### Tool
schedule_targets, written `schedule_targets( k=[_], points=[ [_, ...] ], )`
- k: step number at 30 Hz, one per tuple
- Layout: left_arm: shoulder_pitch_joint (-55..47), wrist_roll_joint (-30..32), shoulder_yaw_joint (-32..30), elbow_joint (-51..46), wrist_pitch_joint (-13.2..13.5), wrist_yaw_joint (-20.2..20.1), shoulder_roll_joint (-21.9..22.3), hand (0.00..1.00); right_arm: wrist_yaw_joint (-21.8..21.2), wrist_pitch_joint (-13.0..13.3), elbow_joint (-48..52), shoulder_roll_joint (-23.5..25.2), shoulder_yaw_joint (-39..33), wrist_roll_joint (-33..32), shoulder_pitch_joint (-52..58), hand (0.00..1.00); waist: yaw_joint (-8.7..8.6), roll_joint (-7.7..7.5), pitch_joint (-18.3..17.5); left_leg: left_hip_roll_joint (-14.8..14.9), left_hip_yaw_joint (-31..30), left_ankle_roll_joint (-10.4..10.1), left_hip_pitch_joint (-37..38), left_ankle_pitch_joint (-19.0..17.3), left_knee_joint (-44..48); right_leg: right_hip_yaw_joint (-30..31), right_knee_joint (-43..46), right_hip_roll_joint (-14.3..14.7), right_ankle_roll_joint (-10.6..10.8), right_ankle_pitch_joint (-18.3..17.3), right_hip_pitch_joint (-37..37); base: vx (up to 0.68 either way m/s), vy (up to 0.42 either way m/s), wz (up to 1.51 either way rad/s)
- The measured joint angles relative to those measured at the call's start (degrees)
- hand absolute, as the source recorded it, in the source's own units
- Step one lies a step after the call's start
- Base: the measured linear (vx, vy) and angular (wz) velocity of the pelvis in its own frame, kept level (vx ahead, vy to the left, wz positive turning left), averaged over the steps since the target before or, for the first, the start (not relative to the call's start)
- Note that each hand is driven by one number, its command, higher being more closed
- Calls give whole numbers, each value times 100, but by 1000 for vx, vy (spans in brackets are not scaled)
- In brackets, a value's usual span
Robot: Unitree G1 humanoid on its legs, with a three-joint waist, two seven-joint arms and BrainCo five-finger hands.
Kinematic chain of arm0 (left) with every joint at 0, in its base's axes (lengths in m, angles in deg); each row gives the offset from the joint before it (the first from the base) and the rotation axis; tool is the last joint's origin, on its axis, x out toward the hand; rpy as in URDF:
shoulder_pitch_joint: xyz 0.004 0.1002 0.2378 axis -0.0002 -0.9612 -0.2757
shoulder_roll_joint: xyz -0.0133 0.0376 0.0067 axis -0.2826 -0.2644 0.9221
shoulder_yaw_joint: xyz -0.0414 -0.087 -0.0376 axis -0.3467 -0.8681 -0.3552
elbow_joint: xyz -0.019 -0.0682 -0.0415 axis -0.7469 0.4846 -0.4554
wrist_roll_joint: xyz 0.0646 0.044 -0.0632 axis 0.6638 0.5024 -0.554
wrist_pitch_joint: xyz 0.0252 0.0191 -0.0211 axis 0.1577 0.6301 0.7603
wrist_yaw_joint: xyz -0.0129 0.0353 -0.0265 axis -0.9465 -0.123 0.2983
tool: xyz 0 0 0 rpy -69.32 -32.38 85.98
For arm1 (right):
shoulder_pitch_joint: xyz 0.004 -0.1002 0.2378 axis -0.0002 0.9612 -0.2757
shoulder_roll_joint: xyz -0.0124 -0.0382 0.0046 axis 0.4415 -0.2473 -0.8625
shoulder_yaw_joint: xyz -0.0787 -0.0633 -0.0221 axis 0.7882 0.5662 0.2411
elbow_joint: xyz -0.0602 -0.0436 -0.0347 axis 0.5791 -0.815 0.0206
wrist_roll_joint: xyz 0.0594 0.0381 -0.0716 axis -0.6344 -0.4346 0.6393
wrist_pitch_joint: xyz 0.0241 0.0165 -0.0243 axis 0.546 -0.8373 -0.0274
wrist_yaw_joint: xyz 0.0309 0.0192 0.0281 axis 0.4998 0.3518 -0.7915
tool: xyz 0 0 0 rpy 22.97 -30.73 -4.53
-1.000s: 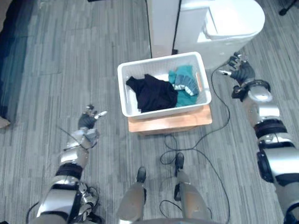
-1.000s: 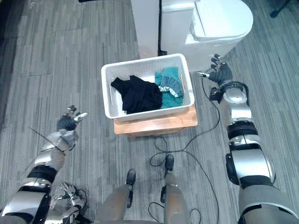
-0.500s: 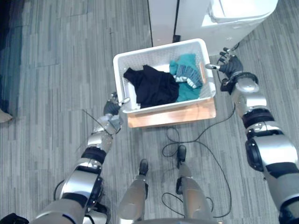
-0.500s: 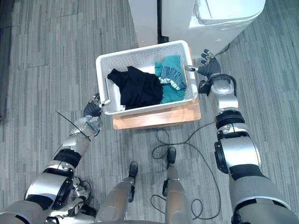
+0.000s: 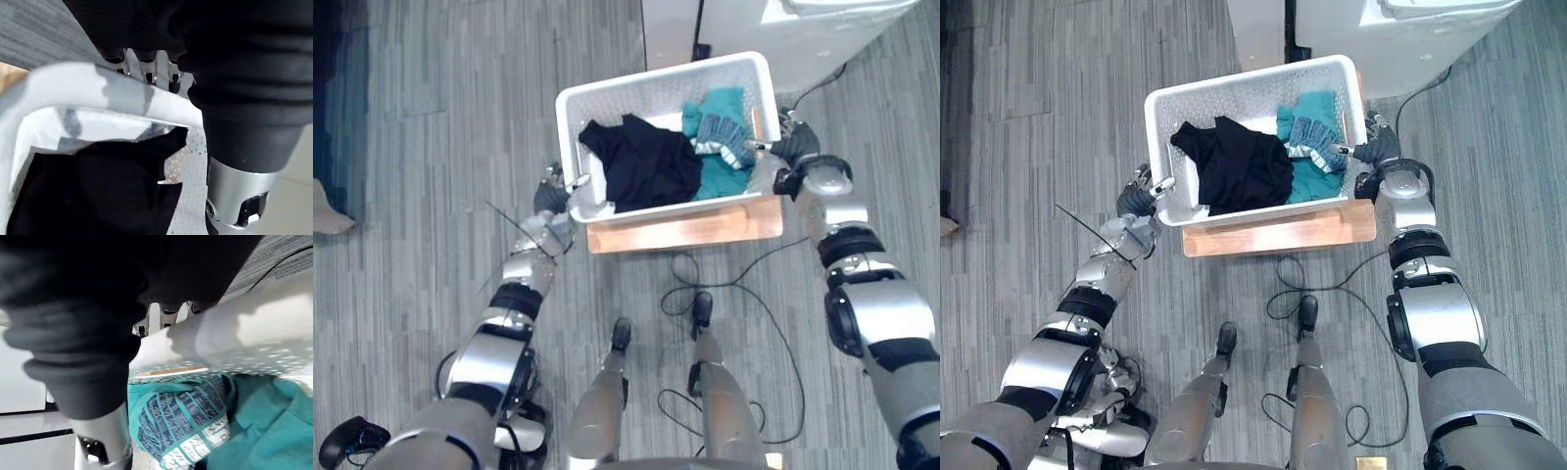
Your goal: Pick up the laundry basket with both hands and put the clothes into the washing machine.
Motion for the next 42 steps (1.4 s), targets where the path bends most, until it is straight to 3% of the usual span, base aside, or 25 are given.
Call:
schedule_targets(
  k=[23,24,25,42],
  points=[
    [1043,-116,70,246,192,370,-21,0,339,-32,367,-402,346,38,-539,0,-142,-89,153,106,-166,-184,-813,143,-14,-280,176,11,1,-1,-742,36,-9,7],
    [1105,-116,69,246,228,375,-36,0,341,-31,368,-435,349,77,-613,100,-146,-91,155,106,-176,-197,-870,187,-50,-285,196,4,2,-1,-819,25,-37,7],
    [1131,-116,70,245,243,375,-36,100,341,-31,368,-453,350,111,-641,100,-146,-91,155,107,-182,-186,-888,210,-80,-290,199,2,2,-1,-848,17,-38,10],
    [1258,-96,197,241,295,857,-6,100,606,-109,222,-552,573,238,-694,100,-174,-100,160,131,-229,-293,-913,378,-193,-363,456,-39,-39,-94,-959,47,-11,4]
  ],
)
